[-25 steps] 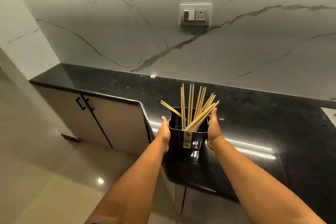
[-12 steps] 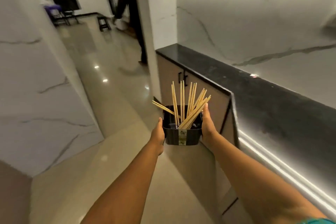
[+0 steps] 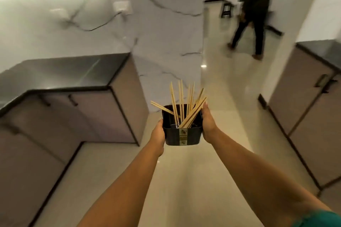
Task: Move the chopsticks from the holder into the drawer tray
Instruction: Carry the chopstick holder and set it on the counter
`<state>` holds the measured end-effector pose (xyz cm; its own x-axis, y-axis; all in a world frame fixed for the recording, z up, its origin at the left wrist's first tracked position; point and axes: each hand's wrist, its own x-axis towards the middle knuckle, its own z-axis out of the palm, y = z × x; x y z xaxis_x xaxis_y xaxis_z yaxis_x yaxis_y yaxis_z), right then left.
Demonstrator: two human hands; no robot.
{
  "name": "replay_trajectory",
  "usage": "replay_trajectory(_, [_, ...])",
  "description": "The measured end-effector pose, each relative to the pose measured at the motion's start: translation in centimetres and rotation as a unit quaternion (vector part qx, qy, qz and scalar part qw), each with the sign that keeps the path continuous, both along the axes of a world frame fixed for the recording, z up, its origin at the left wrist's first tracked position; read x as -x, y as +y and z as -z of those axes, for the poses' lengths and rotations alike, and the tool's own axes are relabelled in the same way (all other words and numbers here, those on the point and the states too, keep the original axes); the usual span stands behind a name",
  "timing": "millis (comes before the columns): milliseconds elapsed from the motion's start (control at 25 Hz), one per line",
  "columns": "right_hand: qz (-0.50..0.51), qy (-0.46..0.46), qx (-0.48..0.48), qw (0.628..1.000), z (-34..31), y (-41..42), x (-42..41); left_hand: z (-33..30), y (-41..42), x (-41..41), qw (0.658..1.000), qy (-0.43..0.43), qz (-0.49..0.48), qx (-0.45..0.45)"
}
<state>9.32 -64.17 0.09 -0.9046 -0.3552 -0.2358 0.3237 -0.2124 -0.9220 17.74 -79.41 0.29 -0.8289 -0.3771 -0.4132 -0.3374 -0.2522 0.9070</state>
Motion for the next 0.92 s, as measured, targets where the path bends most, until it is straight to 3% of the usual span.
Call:
replay_trajectory(160, [-0.113, -0.006, -0.022, 0.993, 0.4, -14.5, -6.0, -0.3, -11.7, -10.0, 0.99, -0.039, -0.136, -0.025])
replay_trajectory(320, [-0.254, 0.014, -0.031, 0.967, -0.1, -27.9, -13.2, -0.7, -21.0, -20.1, 0.962, -0.02, -0.27, -0.03])
replay_trajectory(600, [-0.444, 0.042, -0.024, 0.895, 0.3, -47.1, -24.9, -0.3, -34.0, -33.9, 0.884, -0.013, -0.464, -0.047])
replay_trajectory(920, [-0.604, 0.026, -0.008, 0.796, 0.6, -66.5, -34.0, 0.3, -47.1, -42.7, 0.782, -0.002, -0.619, -0.066])
